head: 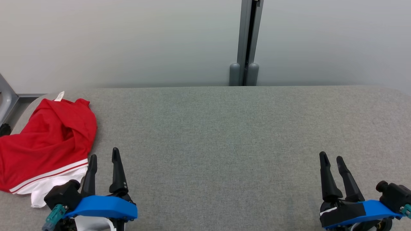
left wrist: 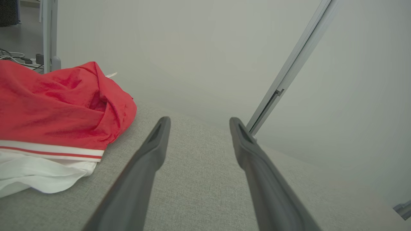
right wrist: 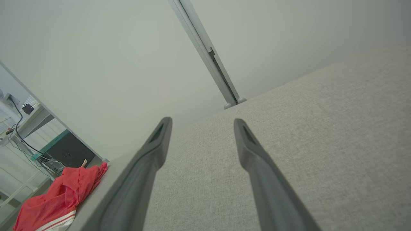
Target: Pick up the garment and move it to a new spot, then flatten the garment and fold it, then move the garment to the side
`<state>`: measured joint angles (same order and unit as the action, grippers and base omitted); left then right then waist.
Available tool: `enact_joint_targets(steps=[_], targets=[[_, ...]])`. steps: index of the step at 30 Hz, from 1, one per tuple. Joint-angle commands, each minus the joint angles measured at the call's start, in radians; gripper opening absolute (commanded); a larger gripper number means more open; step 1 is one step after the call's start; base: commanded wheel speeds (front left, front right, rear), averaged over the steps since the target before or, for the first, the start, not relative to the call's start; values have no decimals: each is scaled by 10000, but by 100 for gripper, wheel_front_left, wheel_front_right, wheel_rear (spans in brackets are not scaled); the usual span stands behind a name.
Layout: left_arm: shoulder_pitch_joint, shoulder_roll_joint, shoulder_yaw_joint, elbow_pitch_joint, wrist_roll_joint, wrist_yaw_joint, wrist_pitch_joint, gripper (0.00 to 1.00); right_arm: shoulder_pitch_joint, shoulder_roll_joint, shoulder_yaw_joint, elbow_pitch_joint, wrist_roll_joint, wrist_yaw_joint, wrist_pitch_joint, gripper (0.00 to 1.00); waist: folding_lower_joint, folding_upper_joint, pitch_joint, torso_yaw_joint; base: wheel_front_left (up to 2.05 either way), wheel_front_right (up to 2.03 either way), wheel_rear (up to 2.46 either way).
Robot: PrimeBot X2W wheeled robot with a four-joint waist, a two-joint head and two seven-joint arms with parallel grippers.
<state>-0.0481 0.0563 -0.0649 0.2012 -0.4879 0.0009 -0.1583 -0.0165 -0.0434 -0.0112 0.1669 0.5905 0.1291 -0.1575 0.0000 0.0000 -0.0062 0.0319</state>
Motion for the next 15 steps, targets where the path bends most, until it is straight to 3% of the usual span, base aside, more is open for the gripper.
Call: enact_joint_targets(steps=[1,15], targets=[[-207,53,-24,-28,317,92,-115,100,57,-79,8,-134,-350,17,-119,100,0,0,-10,4,0,0,0],[-245,157,-269,238,1540,252,-433,100,176,-88,21,-291,-1732,20,-263,100,0,0,-76,89,0,0,0]])
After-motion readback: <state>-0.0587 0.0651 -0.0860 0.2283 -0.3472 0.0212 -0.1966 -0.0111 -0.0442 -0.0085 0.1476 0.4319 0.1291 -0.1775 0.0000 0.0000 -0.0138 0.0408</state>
